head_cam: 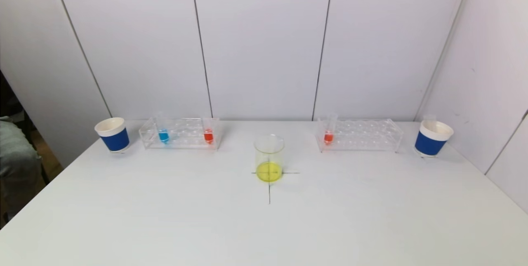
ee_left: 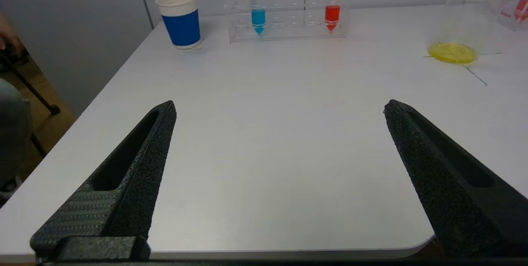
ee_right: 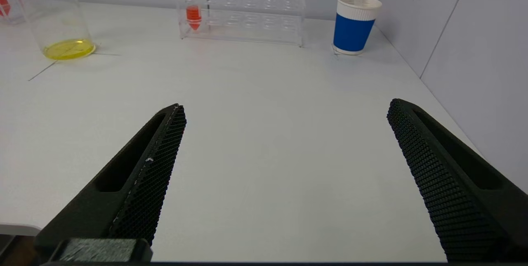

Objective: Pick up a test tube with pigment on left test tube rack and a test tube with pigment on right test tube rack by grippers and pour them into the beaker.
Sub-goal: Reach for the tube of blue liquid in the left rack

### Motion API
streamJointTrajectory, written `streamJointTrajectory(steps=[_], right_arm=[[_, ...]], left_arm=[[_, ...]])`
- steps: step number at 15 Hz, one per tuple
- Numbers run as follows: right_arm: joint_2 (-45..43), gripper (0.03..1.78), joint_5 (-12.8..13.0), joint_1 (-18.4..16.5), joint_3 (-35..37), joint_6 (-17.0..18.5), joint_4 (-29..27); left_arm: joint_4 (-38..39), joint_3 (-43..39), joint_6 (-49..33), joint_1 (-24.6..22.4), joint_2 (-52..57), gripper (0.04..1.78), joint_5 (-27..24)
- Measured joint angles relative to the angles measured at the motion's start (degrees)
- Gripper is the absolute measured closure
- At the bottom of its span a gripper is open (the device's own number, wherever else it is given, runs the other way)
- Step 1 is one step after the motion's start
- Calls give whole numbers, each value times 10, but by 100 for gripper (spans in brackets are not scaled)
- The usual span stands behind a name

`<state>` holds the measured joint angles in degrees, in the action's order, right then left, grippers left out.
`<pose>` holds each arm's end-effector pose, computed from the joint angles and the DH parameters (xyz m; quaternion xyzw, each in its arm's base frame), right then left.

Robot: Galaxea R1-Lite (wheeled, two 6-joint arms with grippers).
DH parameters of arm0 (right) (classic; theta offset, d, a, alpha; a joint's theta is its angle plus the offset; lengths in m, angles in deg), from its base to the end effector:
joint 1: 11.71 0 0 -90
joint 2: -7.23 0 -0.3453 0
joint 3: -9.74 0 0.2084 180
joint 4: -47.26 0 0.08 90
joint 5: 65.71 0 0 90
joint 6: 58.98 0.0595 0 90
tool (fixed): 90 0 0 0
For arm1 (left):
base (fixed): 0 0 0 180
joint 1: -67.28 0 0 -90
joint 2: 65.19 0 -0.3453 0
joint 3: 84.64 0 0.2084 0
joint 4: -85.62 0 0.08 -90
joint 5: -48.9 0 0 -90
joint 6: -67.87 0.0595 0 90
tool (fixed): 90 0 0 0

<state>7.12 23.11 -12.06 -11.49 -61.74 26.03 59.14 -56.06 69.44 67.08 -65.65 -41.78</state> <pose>-0.0117 0.0013 0.0754 -0.0241 -0.0011 0.0072 0.9997 -0.0220 -0.0008 0.1050 0.0138 -0.0144 -0.0040 0.9998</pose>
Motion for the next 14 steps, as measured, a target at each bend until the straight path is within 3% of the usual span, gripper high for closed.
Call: streamJointTrajectory(steps=[6,14], right_arm=[[0,4,0,0,0,0,0],[0,4,0,0,0,0,0]], left_arm=[[-20,175,0,5,-139,6,-3],[219,217,-5,12,-424,6,-5]])
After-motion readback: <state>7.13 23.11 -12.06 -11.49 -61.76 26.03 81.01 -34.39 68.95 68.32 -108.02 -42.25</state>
